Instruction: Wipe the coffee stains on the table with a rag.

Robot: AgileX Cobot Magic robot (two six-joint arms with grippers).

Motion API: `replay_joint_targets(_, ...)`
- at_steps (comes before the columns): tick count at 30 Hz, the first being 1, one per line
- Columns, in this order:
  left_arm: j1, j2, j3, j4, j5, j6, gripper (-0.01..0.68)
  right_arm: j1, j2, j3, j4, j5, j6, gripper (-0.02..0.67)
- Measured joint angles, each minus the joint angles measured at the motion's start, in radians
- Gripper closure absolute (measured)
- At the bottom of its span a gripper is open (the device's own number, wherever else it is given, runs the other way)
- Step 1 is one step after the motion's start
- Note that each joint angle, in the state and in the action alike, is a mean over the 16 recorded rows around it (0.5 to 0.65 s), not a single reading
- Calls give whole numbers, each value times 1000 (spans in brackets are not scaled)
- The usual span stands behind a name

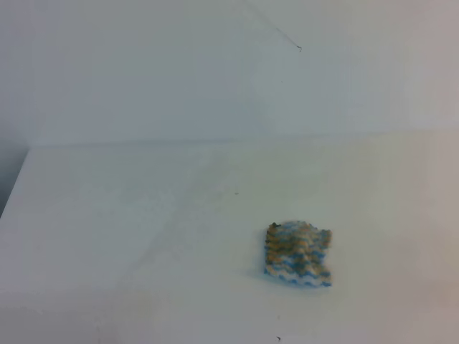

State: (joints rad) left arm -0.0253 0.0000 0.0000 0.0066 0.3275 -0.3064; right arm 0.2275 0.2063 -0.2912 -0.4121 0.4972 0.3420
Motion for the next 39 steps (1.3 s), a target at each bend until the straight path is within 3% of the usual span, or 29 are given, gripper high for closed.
replay_joint_targets(5, 0, 0, 0, 0, 0, 0, 674, -170, -93, 50, 127, -110, -238, 652)
replay_joint_targets(10, 0, 0, 0, 0, 0, 1, 674, -248, -175, 136, 197, -170, -302, 652)
replay_joint_targets(21, 0, 0, 0, 0, 0, 1, 674, -259, -238, 301, 243, -191, -258, 652)
replay_joint_targets(39, 0, 0, 0, 0, 0, 0, 674, -259, -239, 322, 249, -191, -297, 652)
